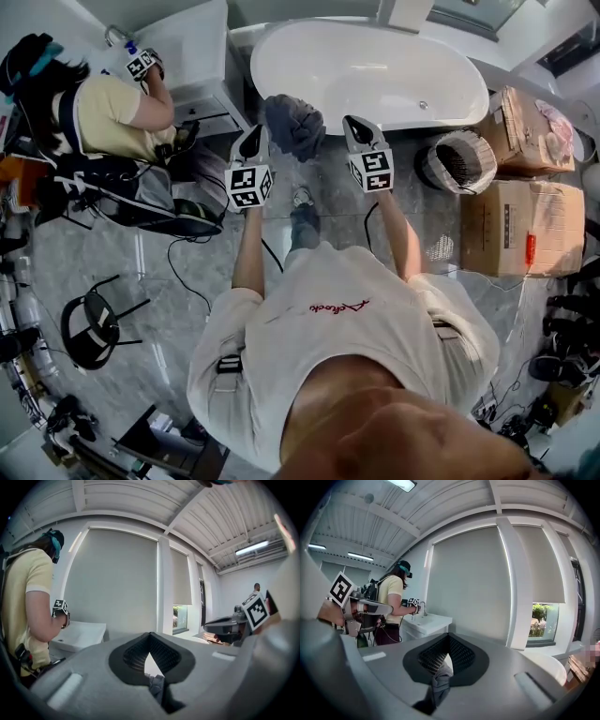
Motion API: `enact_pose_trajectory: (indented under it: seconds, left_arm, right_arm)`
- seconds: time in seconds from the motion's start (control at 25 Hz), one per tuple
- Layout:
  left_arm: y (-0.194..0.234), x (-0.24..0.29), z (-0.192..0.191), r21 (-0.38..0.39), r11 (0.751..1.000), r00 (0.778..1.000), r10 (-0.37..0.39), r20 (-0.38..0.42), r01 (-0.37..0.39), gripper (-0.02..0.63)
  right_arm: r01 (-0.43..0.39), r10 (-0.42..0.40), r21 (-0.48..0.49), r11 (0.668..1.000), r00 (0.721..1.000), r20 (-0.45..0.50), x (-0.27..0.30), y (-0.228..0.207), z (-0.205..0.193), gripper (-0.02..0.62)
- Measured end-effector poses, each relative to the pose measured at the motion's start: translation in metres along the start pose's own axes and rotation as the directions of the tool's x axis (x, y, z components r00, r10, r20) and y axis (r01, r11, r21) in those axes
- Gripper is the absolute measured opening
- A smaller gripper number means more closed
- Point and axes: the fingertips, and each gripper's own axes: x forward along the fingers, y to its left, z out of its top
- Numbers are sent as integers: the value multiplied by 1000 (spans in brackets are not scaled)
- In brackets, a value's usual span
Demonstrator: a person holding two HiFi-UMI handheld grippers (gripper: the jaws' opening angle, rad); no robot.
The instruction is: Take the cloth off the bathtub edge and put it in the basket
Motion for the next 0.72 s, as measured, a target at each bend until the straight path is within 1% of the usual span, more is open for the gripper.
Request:
enact_pose_trajectory:
  seconds: [0.2, 0.52, 0.6, 0.72]
  left_arm:
    - [16, 41, 9, -12, 1000, 1000, -26, 10, 26, 0]
    - [12, 99, 46, -3, 994, 992, -111, 52, 111, 0]
    - [13, 109, 54, 2, 993, 991, -118, 61, 118, 0]
    - [19, 121, 55, -8, 993, 991, -116, 62, 117, 0]
  right_arm:
    - [17, -17, -1, 1000, 1000, 2, 38, -14, 12, 6]
    - [54, -54, -9, 998, 998, 8, 78, -42, 40, 6]
    - [60, -60, -5, 998, 998, 6, 85, -47, 44, 6]
    - [62, -62, 2, 998, 998, 2, 96, -51, 44, 6]
